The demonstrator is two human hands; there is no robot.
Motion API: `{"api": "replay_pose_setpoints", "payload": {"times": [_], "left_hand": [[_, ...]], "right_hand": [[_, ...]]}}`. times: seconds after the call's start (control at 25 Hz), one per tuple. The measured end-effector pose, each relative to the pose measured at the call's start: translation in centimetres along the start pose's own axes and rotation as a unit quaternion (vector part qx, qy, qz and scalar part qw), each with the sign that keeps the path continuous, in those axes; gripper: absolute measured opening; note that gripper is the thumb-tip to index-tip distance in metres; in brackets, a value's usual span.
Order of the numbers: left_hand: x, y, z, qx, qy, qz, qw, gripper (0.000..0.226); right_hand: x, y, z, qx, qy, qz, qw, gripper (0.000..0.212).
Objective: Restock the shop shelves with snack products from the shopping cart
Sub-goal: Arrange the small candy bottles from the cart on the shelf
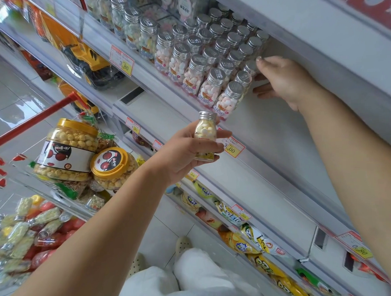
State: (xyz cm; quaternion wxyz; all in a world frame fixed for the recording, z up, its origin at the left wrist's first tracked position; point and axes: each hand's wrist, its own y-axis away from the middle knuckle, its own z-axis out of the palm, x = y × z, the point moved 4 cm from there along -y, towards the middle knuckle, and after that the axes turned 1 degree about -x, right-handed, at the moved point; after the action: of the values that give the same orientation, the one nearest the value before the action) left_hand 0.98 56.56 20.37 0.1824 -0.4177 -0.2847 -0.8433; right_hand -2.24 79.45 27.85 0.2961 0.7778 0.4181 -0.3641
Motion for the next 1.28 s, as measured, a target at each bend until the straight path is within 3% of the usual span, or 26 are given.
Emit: {"api": "replay_pose_setpoints", "payload": {"times": [0.08,0.12,0.2,0.32,0.4,0.6,0.68,0.84,1.08,1.28], "left_hand": [[0.0,-0.2,0.5,-0.026,-0.022,-0.002,0.999,0.054],[0.0,-0.3,0.7,-0.038,-0.034,-0.003,0.999,0.06],[0.0,-0.5,1.2,-0.057,-0.047,-0.007,0.997,0.07],[0.0,-0.8,2.6,-0.084,-0.066,-0.016,0.994,0.082],[-0.1,-0.9,3.4,-0.09,-0.079,-0.026,0.992,0.087],[0.0,-0.9,2.1,-0.015,-0.06,-0.046,0.997,0.042],[-0.1,-1.0,1.4,0.016,-0.055,-0.041,0.997,0.028],[0.4,-1.3,1.0,0.039,-0.027,-0.02,0.999,0.022],[0.1,-1.3,0.4,0.065,-0.01,-0.011,0.998,0.023],[0.0,-1.3,-0.4,0.084,0.006,0.003,0.996,0.018]], "right_hand": [[-0.3,3.0,-1.5,0.137,0.045,-0.062,0.988,0.02],[-0.6,4.9,-1.8,0.165,0.061,-0.094,0.98,0.02],[-1.0,8.7,-0.5,0.082,0.054,-0.124,0.988,0.02],[-0.8,12.1,2.9,-0.126,-0.02,-0.071,0.989,0.018],[-0.1,12.2,2.8,-0.142,-0.058,-0.053,0.987,0.014],[1.5,8.0,-3.0,0.061,-0.024,-0.05,0.997,0.017],[2.6,5.4,-4.0,0.098,0.028,-0.041,0.994,0.02],[2.4,0.9,-3.1,0.11,0.019,-0.029,0.993,0.02],[1.4,-2.4,-1.5,0.052,-0.065,-0.018,0.996,0.011],[0.4,-2.6,-0.8,0.052,-0.071,-0.009,0.996,0.017]]}}
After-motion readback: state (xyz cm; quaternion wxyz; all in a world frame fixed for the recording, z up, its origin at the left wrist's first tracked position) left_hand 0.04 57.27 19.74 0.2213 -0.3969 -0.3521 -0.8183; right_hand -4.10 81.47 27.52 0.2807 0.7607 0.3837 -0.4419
